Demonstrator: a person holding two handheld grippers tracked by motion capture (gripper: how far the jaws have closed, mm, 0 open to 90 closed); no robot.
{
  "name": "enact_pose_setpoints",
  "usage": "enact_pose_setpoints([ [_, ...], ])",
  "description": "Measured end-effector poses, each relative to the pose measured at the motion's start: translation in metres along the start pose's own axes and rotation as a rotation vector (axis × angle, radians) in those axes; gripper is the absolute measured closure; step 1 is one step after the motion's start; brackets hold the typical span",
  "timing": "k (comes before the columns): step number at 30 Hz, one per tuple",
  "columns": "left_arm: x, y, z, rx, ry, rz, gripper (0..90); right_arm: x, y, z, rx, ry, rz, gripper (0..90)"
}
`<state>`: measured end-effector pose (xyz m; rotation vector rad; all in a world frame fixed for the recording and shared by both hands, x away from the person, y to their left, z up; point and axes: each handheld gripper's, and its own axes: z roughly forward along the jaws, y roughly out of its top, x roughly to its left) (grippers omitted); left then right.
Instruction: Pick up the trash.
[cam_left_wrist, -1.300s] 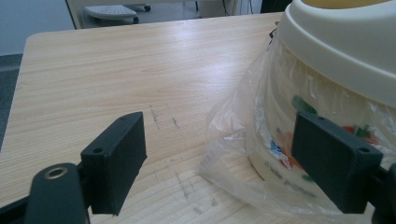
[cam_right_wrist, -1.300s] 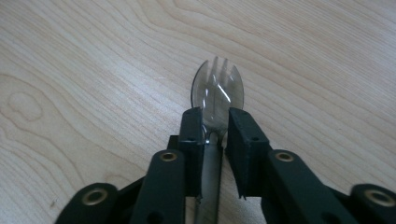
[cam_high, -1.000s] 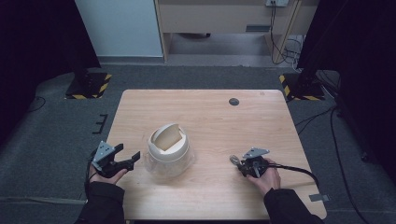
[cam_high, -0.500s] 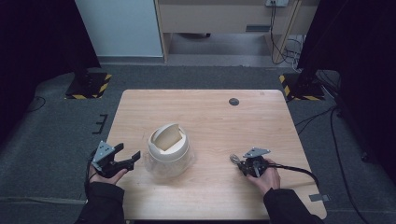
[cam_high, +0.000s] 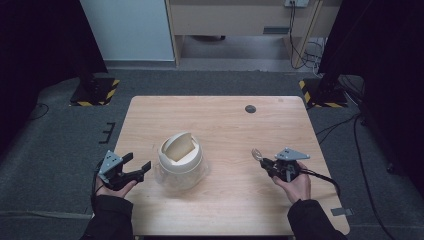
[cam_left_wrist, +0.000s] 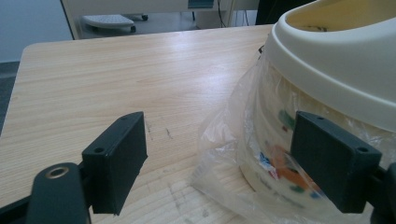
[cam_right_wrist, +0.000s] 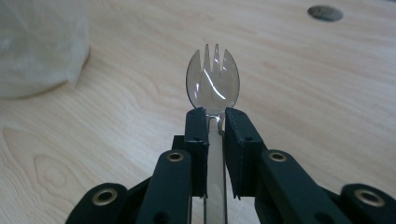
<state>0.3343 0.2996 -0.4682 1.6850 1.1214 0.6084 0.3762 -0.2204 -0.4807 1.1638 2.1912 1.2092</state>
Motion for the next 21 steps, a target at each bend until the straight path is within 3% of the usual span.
enact_pose_setpoints([
  [7, -0.002, 0.003, -0.001, -0.017, -0.006, -0.003, 18.8, -0.007, 0.011, -0.012, -0.109, 0.009, 0.028, 80.0],
  [9, -0.002, 0.004, -0.001, -0.025, -0.008, -0.003, 19.0, -0.009, 0.017, -0.018, -0.176, 0.021, 0.042, 80.0],
  [10, -0.002, 0.005, -0.001, -0.029, -0.010, -0.002, 19.0, -0.009, 0.017, -0.018, -0.176, 0.021, 0.042, 80.0],
  [17, -0.004, 0.012, -0.006, -0.072, -0.017, -0.017, 19.1, -0.008, 0.033, -0.036, -0.318, 0.039, 0.021, 80.0],
  [21, -0.004, 0.016, -0.009, -0.096, -0.012, -0.018, 19.2, -0.006, 0.040, -0.041, -0.357, 0.047, 0.003, 80.0],
])
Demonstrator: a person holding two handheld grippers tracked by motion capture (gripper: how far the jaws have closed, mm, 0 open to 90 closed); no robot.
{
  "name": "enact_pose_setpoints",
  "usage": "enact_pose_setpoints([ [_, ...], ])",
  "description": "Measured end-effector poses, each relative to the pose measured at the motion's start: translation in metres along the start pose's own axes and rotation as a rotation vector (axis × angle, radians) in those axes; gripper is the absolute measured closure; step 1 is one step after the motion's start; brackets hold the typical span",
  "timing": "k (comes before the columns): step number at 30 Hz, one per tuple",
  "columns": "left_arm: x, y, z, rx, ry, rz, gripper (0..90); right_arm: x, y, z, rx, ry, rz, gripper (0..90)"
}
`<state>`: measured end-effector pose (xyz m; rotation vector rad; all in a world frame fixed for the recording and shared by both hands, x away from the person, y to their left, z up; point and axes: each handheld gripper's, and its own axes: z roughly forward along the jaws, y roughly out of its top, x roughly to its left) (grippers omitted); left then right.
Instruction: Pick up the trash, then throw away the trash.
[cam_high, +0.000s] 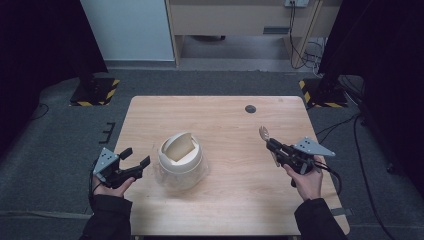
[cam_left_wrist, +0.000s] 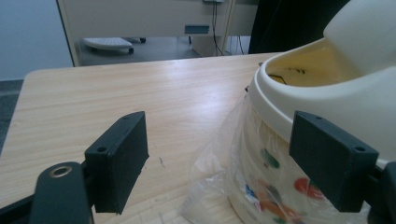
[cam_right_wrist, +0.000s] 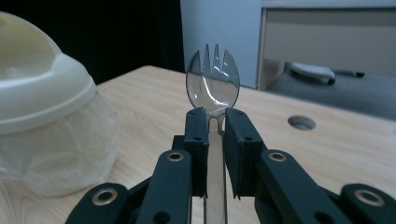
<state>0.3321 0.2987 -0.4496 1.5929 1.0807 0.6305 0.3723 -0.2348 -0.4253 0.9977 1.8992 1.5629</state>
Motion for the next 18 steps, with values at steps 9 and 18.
enact_pose_setpoints([
  [9, -0.008, 0.020, -0.007, -0.085, -0.028, -0.013, 20.2, 0.000, 0.010, 0.001, -0.051, 0.013, -0.005, 80.0],
  [18, -0.027, 0.043, -0.006, -0.148, -0.081, 0.016, 20.9, 0.002, 0.024, 0.004, -0.108, 0.030, -0.011, 80.0],
])
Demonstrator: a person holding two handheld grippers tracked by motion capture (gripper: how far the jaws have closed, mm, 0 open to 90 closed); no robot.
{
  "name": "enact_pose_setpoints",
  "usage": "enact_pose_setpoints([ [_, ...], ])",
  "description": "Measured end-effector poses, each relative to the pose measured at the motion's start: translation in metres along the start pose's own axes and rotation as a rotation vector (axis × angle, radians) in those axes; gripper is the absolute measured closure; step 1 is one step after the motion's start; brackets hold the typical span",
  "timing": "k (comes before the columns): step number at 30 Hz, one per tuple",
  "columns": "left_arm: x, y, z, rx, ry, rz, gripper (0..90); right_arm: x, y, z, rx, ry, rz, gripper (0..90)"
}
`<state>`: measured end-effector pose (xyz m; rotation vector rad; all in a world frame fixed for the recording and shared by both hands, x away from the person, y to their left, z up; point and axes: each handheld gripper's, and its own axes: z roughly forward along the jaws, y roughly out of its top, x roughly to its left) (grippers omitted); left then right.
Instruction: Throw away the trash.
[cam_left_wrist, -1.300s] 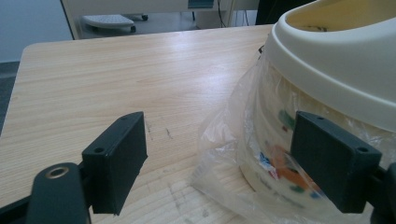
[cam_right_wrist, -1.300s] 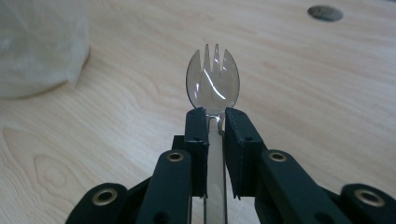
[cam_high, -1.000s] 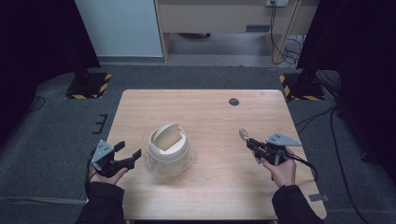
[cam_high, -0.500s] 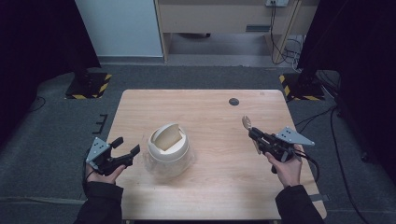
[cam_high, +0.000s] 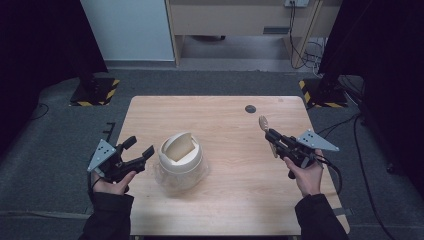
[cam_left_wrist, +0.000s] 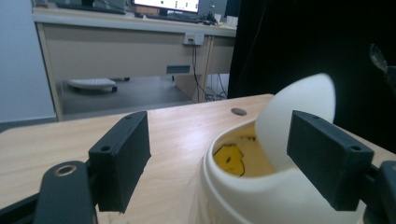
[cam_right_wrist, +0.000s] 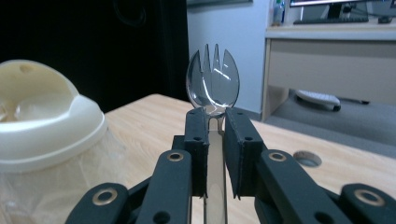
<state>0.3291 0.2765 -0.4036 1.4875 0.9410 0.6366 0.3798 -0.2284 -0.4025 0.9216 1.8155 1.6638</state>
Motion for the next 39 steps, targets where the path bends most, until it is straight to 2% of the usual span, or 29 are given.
enact_pose_setpoints([
  [7, -0.014, 0.017, 0.010, -0.041, -0.033, 0.016, 21.3, 0.006, 0.010, 0.007, -0.020, 0.024, -0.017, 80.0],
  [13, -0.032, 0.033, 0.021, -0.070, -0.082, 0.042, 21.7, 0.011, 0.019, 0.009, -0.041, 0.046, -0.027, 80.0],
  [16, -0.044, 0.043, 0.029, -0.090, -0.114, 0.060, 22.0, 0.011, 0.022, 0.009, -0.061, 0.057, -0.014, 79.9],
  [28, -0.068, 0.055, 0.048, -0.120, -0.180, 0.061, 23.7, 0.012, 0.023, 0.011, -0.071, 0.068, -0.021, 80.0],
  [33, -0.080, 0.060, 0.055, -0.135, -0.204, 0.055, 25.2, 0.017, 0.028, 0.013, -0.083, 0.089, -0.031, 80.0],
  [34, -0.085, 0.062, 0.058, -0.139, -0.215, 0.053, 25.7, 0.020, 0.029, 0.014, -0.090, 0.098, -0.032, 80.0],
  [39, -0.097, 0.065, 0.066, -0.141, -0.236, 0.051, 27.3, 0.024, 0.026, 0.014, -0.101, 0.114, -0.029, 80.0],
])
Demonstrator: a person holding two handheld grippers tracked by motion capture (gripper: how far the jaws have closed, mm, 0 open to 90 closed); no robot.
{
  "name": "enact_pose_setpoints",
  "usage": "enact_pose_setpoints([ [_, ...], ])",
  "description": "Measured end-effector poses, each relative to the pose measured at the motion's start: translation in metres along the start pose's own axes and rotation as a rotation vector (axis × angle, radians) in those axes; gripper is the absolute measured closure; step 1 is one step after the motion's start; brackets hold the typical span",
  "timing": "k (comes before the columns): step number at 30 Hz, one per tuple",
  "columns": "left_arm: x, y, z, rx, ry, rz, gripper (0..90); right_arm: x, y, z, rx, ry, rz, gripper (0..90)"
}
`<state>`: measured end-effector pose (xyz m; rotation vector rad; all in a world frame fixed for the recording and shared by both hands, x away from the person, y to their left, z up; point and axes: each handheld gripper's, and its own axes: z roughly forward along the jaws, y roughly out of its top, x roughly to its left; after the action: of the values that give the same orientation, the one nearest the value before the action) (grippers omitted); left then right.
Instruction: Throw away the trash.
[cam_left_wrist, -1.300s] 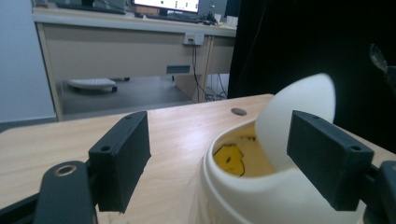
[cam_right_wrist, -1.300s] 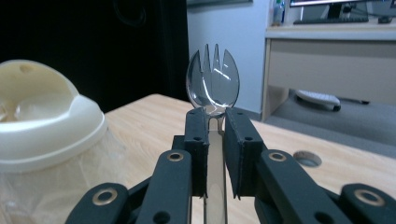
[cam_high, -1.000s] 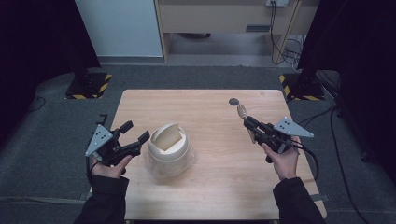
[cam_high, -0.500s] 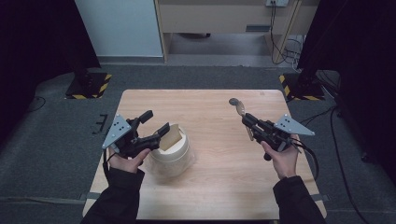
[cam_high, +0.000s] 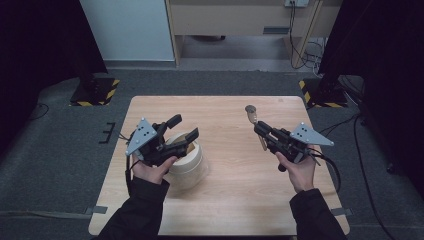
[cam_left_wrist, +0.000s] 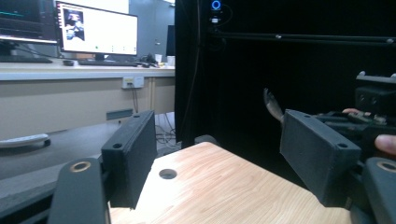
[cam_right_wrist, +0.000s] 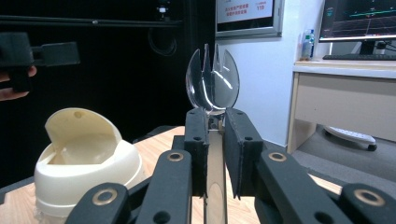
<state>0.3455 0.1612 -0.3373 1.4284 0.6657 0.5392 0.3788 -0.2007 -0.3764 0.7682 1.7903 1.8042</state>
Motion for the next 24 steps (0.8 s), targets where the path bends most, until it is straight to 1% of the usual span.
enact_pose_setpoints([
  [3, -0.008, 0.001, 0.009, -0.003, -0.015, -0.007, 27.9, 0.003, -0.002, 0.000, -0.005, 0.013, -0.005, 80.0],
  [4, -0.013, 0.001, 0.016, -0.003, -0.019, -0.013, 28.5, 0.006, -0.003, 0.000, -0.010, 0.021, -0.004, 80.0],
  [5, -0.013, 0.001, 0.016, -0.003, -0.019, -0.013, 28.9, 0.006, -0.003, 0.000, -0.010, 0.021, -0.004, 80.0],
  [8, -0.018, 0.000, 0.025, 0.001, -0.025, -0.024, 30.1, 0.009, -0.006, 0.001, -0.011, 0.032, -0.005, 80.0],
  [9, -0.021, -0.002, 0.031, 0.009, -0.032, -0.030, 31.3, 0.011, -0.007, 0.001, -0.008, 0.037, -0.004, 80.0],
  [10, -0.021, -0.002, 0.031, 0.009, -0.032, -0.030, 32.1, 0.011, -0.007, 0.001, -0.008, 0.037, -0.004, 80.0],
  [12, -0.024, -0.003, 0.037, 0.010, -0.032, -0.041, 33.3, 0.012, -0.008, 0.001, -0.009, 0.042, -0.004, 80.0],
  [15, -0.026, -0.005, 0.044, 0.003, -0.036, -0.065, 34.6, 0.014, -0.009, 0.001, -0.010, 0.048, -0.004, 80.0],
  [16, -0.029, -0.006, 0.049, 0.000, -0.038, -0.078, 35.4, 0.016, -0.010, 0.000, -0.010, 0.051, -0.004, 80.0],
  [18, -0.031, -0.007, 0.051, 0.001, -0.040, -0.085, 36.9, 0.017, -0.011, 0.000, -0.011, 0.054, -0.005, 80.0],
  [22, -0.037, -0.010, 0.062, 0.021, -0.051, -0.091, 38.0, 0.018, -0.011, -0.001, -0.009, 0.059, -0.007, 80.0],
  [24, -0.039, -0.011, 0.066, 0.031, -0.055, -0.098, 40.0, 0.019, -0.012, -0.001, -0.008, 0.062, -0.011, 80.0],
])
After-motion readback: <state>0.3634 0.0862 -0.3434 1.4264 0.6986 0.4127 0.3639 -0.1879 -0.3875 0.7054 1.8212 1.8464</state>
